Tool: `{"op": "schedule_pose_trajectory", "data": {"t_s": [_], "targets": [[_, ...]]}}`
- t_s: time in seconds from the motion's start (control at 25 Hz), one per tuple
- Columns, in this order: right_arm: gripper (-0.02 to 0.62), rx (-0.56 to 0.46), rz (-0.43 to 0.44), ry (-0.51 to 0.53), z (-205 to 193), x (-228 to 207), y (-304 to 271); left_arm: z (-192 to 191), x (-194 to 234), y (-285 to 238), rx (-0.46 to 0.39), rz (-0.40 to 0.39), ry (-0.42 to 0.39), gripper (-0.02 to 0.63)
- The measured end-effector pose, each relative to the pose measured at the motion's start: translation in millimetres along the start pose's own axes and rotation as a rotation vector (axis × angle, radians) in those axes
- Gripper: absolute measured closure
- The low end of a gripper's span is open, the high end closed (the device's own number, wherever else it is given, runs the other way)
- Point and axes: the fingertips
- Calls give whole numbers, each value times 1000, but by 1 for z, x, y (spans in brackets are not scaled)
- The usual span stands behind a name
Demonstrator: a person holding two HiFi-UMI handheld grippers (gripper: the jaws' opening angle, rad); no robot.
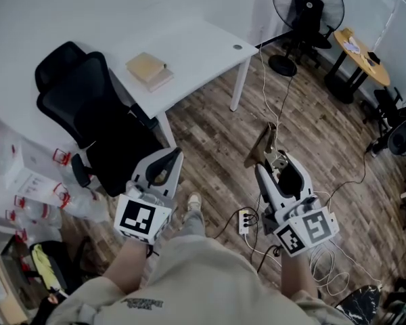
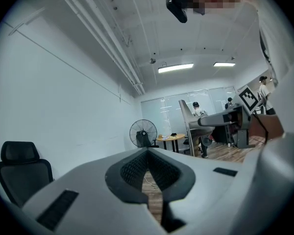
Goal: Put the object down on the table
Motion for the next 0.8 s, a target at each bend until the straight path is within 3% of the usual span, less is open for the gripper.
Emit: {"op": "schedule_pose_trajectory", "data": {"t_s": [0.8], "targets": [[353,60,-64,-5,-9,-77,-194,29,156,-154,14,-60,12,586]]}}
Point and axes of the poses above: the fingertips, and each gripper's own axes: y backward along the fingers, x to its left, z out of its top, and after that the axes turned 12 degrees about y, right-handed
